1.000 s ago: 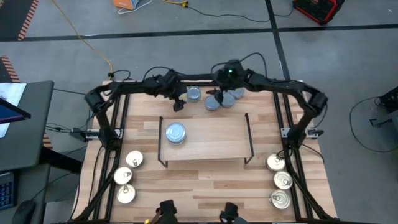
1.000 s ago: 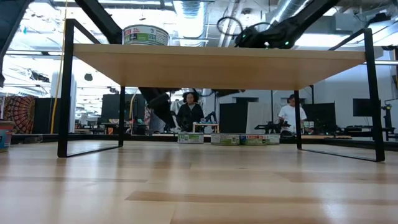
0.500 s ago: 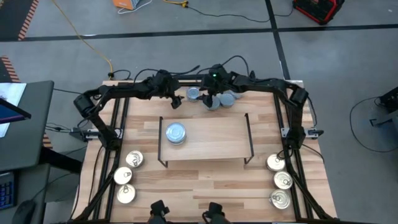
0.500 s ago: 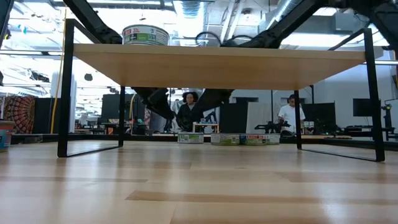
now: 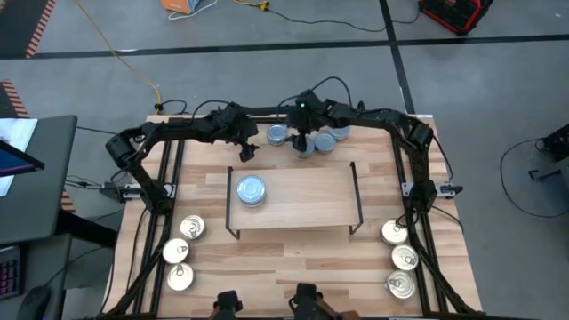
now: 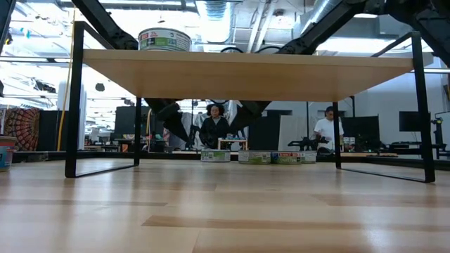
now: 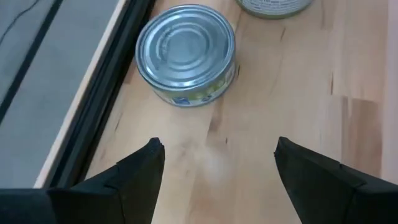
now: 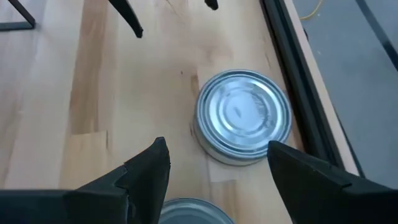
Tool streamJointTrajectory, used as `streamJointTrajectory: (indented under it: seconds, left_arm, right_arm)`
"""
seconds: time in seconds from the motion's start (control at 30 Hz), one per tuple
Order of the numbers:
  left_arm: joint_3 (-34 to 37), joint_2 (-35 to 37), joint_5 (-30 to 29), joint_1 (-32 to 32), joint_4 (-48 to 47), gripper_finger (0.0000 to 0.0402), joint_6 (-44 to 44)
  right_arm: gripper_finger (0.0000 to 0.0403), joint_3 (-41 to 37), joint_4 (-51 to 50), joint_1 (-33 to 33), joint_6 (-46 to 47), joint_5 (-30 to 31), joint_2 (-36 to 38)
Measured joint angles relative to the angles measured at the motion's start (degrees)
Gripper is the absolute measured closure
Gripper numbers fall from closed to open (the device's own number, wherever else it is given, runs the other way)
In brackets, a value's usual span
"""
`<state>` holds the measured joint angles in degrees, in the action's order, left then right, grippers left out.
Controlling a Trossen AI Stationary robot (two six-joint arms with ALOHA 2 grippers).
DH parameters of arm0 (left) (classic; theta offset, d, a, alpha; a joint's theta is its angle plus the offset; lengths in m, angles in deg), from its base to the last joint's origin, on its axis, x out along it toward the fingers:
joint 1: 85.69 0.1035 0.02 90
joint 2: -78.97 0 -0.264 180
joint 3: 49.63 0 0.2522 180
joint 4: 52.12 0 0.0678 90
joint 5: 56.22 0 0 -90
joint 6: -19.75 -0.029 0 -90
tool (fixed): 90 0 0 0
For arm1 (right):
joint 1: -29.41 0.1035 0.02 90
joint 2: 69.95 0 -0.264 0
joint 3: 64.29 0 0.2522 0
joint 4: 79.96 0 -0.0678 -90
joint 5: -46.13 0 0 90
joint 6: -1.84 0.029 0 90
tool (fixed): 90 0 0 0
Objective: Stack canned seafood by type on shelf
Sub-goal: Stack the green tuna can on top of the green tuna can on the shelf
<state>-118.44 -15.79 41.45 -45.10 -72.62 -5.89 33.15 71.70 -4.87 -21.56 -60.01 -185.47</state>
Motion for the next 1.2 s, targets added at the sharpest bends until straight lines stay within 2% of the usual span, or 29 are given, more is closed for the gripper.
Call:
streamJointTrajectory:
  seconds: [0.37, 0.63, 0.83, 0.97, 1.2]
  left_arm:
    - [0.3, 0.0, -1.0, 0.0, 7.1, 0.0111, -0.4]
    - [13.3, 2.7, -3.2, 0.3, 23.1, 0.0111, 1.2]
    - [20.4, 8.0, 0.0, 0.3, 32.1, 0.0111, 3.9]
    - [21.3, 7.6, 0.0, 0.1, 33.2, 0.0111, 3.8]
    - [21.1, 2.3, 0.8, -1.3, 33.5, 0.0111, 1.9]
  right_arm:
    - [0.0108, -0.8, 2.7, -0.3, -4.5, 0.0, 0.0]
    - [0.0108, -1.4, 0.8, 0.6, -4.4, 0.3, 1.1]
    - [0.0108, -1.4, -0.1, 1.4, -6.6, 2.2, 3.0]
    - [0.0108, -1.3, 1.1, -0.3, -6.6, 2.9, 1.2]
    - [0.0108, -1.4, 2.3, -0.7, -5.8, 3.0, -1.9]
